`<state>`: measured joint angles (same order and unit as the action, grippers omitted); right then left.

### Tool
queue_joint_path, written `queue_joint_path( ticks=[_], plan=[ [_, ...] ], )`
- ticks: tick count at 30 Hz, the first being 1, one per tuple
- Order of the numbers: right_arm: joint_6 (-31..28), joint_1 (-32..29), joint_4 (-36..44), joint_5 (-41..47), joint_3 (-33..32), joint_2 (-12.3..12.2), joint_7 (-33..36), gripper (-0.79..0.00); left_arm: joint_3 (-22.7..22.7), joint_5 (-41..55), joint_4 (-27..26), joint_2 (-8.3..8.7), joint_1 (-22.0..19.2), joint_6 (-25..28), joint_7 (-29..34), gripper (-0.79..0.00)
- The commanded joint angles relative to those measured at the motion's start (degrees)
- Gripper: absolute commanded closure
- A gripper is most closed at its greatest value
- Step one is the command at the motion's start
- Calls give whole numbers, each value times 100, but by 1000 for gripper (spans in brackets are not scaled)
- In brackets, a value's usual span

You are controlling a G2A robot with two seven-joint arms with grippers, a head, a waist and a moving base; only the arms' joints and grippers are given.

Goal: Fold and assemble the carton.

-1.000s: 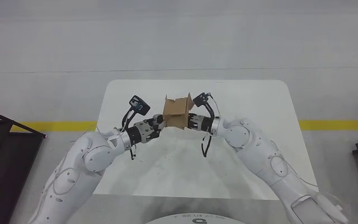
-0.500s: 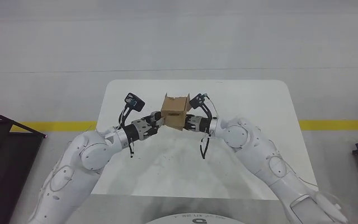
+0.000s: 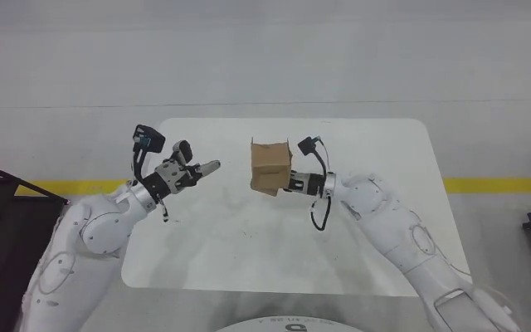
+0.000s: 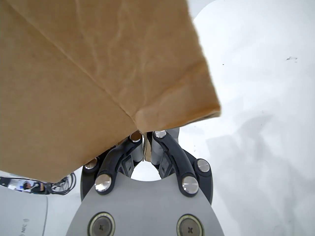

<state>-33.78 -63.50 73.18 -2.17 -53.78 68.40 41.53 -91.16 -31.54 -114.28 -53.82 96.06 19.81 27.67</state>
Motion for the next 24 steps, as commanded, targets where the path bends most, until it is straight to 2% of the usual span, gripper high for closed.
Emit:
queue_joint_path(
  ticks=[1,4,6,15,19,24],
  plan=[
    [38,-1,-17,258,-71,-29,284,0,-219,71,39,1,146,-94,-98,-785],
    [11,-52,20,327,-163,-74,493,0,-418,89,59,2,295,-108,-185,-785],
    [-5,-89,92,64,-197,-104,504,0,-473,83,59,-1,359,-77,-226,-785],
    [-86,-107,161,-67,-224,-112,397,0,-393,-204,102,-27,415,-181,-271,-785],
    [377,-151,450,127,-175,-115,591,0,-362,-237,105,-36,367,-199,-247,-785],
    [1494,-250,789,1509,-485,-183,1307,0,-340,-375,87,-44,330,-220,-219,-785]
  ],
)
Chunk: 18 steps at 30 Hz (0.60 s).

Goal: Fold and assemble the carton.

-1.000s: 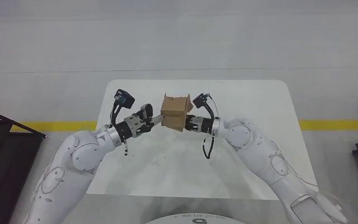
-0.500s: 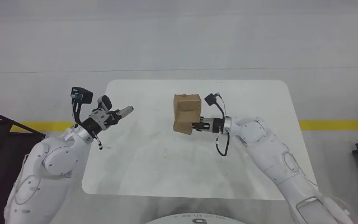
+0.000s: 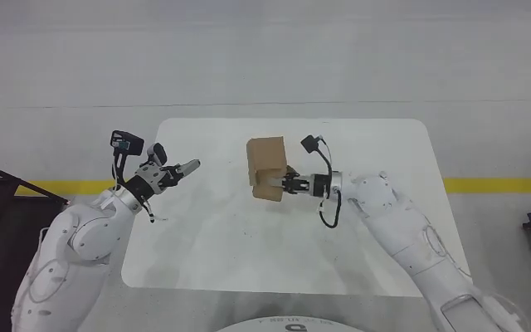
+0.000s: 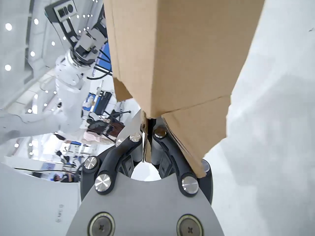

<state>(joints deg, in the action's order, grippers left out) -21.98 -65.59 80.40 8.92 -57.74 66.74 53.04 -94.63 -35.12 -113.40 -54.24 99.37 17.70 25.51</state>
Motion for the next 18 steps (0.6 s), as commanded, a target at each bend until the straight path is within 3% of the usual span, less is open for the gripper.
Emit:
queue_joint_path(
  ticks=[1,7,18],
  plan=[
    [562,-97,172,731,-183,-36,299,0,14,-23,2,-6,0,-17,-12,-785],
    [1752,-453,757,2116,-753,-188,1398,0,63,-240,42,-19,35,-69,-11,-785],
    [1634,-566,1002,1949,-951,-251,1547,0,262,-439,129,-43,-27,-20,101,-785]
  ],
)
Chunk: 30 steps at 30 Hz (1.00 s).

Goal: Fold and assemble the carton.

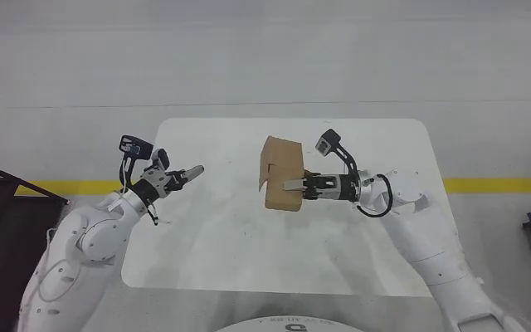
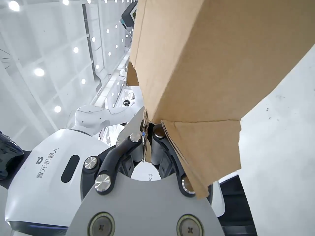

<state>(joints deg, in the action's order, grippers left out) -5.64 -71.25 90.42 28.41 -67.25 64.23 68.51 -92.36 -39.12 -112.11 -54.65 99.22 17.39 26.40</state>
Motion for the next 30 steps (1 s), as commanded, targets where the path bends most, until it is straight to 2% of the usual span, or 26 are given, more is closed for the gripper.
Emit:
queue_joint_path(
  ticks=[1,4,7,11,15,22,30],
  plan=[
    [84,-50,21,87,54,8,-22,0,60,-83,-2,-4,-21,10,18,-785],
    [722,-93,99,140,115,-9,-44,0,109,-185,-13,-11,-27,-15,20,-785],
    [1909,-186,235,134,24,-69,-194,0,146,-216,19,-20,-24,-17,4,-785],
    [3383,-530,493,819,-299,-151,-259,0,203,-244,50,-29,-36,-13,29,-785],
    [4559,-866,725,1131,-504,-247,-417,0,262,-259,97,-37,-93,4,83,-785],
    [5261,-957,684,1476,-98,-474,-1119,0,348,-299,151,-49,-199,26,176,-785],
    [5537,-350,231,1964,726,-674,-1395,0,387,-298,177,-61,-261,16,233,-785]
  ],
)
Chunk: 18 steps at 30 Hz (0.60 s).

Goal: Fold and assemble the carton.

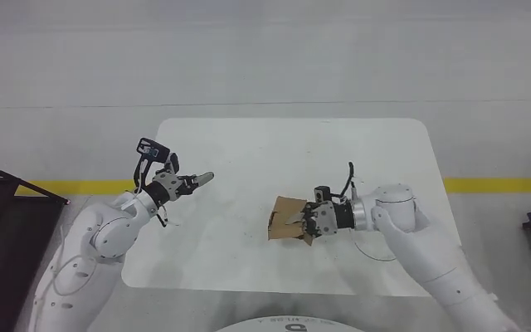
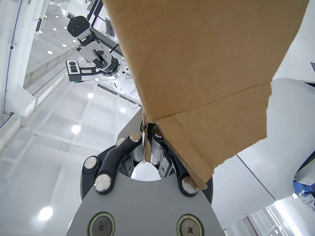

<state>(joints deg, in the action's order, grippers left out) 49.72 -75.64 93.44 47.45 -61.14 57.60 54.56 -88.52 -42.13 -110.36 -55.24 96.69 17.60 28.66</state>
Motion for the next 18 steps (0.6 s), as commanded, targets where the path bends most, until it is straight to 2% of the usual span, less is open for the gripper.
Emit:
queue_joint_path(
  ticks=[1,11,12,13,14,15,16,18],
  plan=[
    [6,180,-146,114,221,-20,-5,0,6,-5,3,-3,-15,-10,14,-785],
    [-8,1029,-1229,635,1053,41,9,0,53,9,41,-21,-73,-75,52,-785],
    [-2,1114,-1340,645,1119,59,3,-132,61,9,47,-22,-86,-71,62,-785],
    [-21,1192,-1443,679,1168,80,22,-345,70,8,51,-24,-100,-70,70,-785],
    [-34,1263,-1538,704,1222,101,35,-425,80,8,54,-25,-115,-68,80,-785],
    [-43,1332,-1621,720,1283,123,43,-576,87,9,55,-27,-130,-74,88,-785],
    [-83,1407,-1724,725,1309,143,30,-767,95,9,56,-29,-143,-76,99,-785],
    [-135,1538,-1893,785,1348,182,51,-785,104,7,63,-31,-170,-70,108,-785]
  ],
)
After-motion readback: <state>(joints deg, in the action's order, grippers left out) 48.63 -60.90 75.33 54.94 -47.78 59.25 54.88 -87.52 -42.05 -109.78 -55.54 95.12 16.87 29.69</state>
